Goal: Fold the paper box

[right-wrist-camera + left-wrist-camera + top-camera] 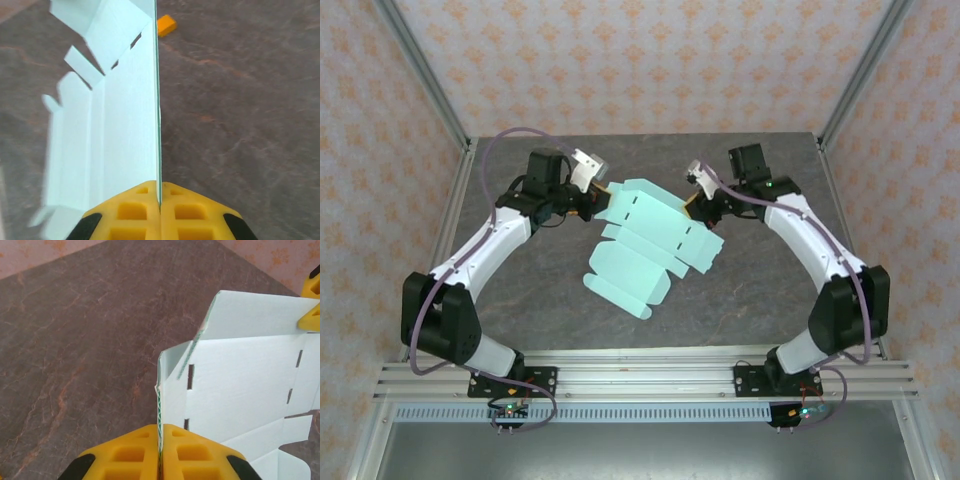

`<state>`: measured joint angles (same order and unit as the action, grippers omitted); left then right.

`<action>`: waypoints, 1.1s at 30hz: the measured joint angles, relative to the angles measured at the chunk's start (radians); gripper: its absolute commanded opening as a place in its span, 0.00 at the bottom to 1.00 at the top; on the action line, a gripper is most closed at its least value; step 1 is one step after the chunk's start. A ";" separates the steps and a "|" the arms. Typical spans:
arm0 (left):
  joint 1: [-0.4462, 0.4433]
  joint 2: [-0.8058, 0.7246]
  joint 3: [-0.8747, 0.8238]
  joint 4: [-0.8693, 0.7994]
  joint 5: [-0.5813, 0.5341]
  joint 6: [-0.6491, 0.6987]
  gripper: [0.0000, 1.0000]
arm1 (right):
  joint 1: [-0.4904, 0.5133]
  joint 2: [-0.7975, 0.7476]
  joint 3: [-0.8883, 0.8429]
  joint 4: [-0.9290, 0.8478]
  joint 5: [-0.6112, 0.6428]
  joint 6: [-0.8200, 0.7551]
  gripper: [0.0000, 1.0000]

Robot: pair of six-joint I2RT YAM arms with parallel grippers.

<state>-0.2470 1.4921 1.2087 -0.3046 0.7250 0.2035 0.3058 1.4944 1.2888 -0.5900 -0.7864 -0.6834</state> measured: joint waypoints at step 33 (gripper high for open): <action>0.040 0.151 0.218 -0.243 0.073 0.004 0.00 | 0.399 -0.268 -0.595 0.897 0.895 -0.513 0.00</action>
<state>-0.2066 1.6436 1.4265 -0.5480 0.7982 0.2073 0.7044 1.2263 0.6937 0.3069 0.1089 -1.1965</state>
